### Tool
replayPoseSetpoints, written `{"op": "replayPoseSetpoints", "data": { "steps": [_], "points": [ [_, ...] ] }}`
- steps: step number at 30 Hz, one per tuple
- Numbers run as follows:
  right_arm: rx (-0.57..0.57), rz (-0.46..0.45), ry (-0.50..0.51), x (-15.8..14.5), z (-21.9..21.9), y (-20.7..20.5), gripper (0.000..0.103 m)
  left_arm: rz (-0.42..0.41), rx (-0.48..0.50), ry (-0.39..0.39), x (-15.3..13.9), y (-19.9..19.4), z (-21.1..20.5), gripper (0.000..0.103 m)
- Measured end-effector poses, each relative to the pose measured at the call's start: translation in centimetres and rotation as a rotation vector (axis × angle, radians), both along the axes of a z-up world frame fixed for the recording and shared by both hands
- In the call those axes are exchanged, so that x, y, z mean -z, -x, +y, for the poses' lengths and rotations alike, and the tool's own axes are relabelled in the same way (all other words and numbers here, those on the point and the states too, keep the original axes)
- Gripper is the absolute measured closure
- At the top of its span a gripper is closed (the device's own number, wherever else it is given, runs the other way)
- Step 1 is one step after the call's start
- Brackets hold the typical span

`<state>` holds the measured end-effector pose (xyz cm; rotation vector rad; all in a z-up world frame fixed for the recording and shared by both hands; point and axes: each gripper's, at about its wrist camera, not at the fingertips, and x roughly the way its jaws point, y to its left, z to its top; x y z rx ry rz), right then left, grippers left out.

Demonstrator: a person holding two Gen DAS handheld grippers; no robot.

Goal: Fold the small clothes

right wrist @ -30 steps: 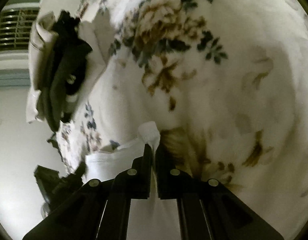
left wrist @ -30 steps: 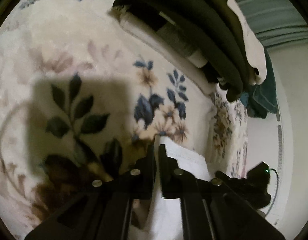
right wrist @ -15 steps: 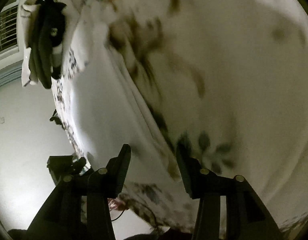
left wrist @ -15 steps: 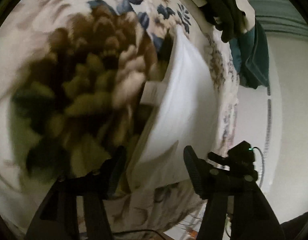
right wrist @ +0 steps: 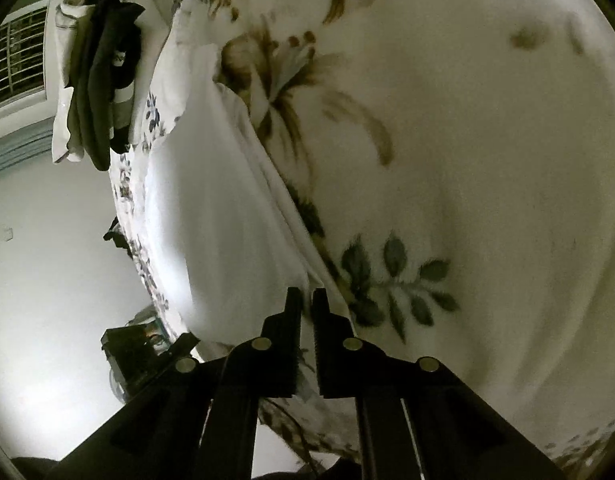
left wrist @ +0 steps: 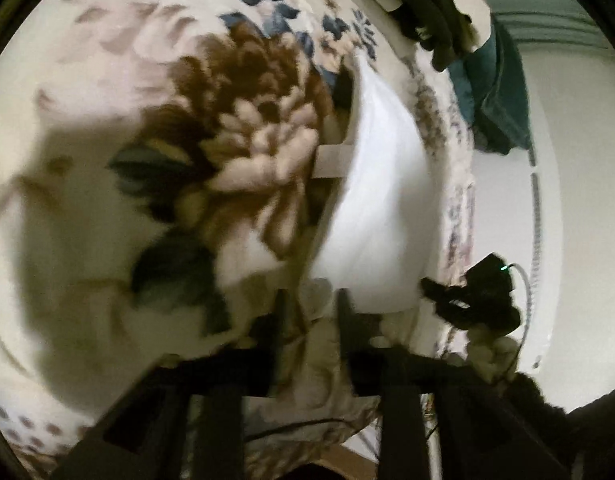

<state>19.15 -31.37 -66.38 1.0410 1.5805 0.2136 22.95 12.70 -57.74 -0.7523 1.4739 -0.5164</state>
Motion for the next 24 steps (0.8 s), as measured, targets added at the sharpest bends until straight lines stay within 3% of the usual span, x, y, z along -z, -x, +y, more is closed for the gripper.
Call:
{"op": "replayPoseSetpoints", "data": {
  "steps": [1,2,5,6,7,8,13,17,19,21,22,23,24],
  "points": [
    [-0.002,0.000,-0.005,0.1,0.2,0.0,0.071,-0.007,-0.001,0.009,0.1,-0.2,-0.7,0.045],
    [-0.007,0.005,-0.022,0.4,0.4,0.1,0.058,-0.014,0.001,0.018,0.3,-0.2,-1.2,0.044],
    [-0.039,0.016,-0.058,1.2,1.6,0.2,0.055,-0.015,0.023,0.032,1.2,-0.1,-3.1,0.045],
    [-0.051,0.005,-0.034,1.2,1.9,0.3,0.055,-0.025,0.035,-0.010,1.4,0.1,-3.8,0.058],
    [-0.053,-0.012,-0.007,1.0,2.1,0.4,0.068,-0.031,0.052,-0.046,1.5,0.2,-4.4,0.089],
    [-0.059,-0.017,0.005,0.9,2.2,0.5,0.089,-0.027,0.069,-0.069,1.6,0.3,-4.8,0.090],
    [-0.036,-0.036,0.025,0.1,2.0,1.0,0.093,-0.032,0.076,-0.077,1.2,0.8,-3.7,0.096],
    [-0.037,-0.020,0.021,0.3,1.8,1.2,0.093,-0.022,0.091,-0.160,1.2,1.0,-1.5,0.097],
    [-0.023,-0.001,-0.009,0.5,1.5,1.0,0.091,-0.012,0.062,-0.161,1.1,0.9,0.1,0.097],
    [-0.008,0.006,-0.055,0.6,0.9,0.9,0.086,0.019,0.013,-0.107,1.2,0.4,1.7,0.095],
    [0.008,-0.006,-0.082,0.7,0.2,0.8,0.073,0.025,-0.009,-0.081,1.3,-0.2,2.1,0.090],
    [0.021,-0.019,-0.084,0.7,-0.4,0.7,0.049,0.016,-0.027,-0.057,1.3,-0.9,2.2,0.086],
    [0.038,-0.040,-0.087,0.7,-1.1,0.5,0.041,0.004,-0.039,-0.036,1.3,-1.4,2.1,0.069]
  ]
}}
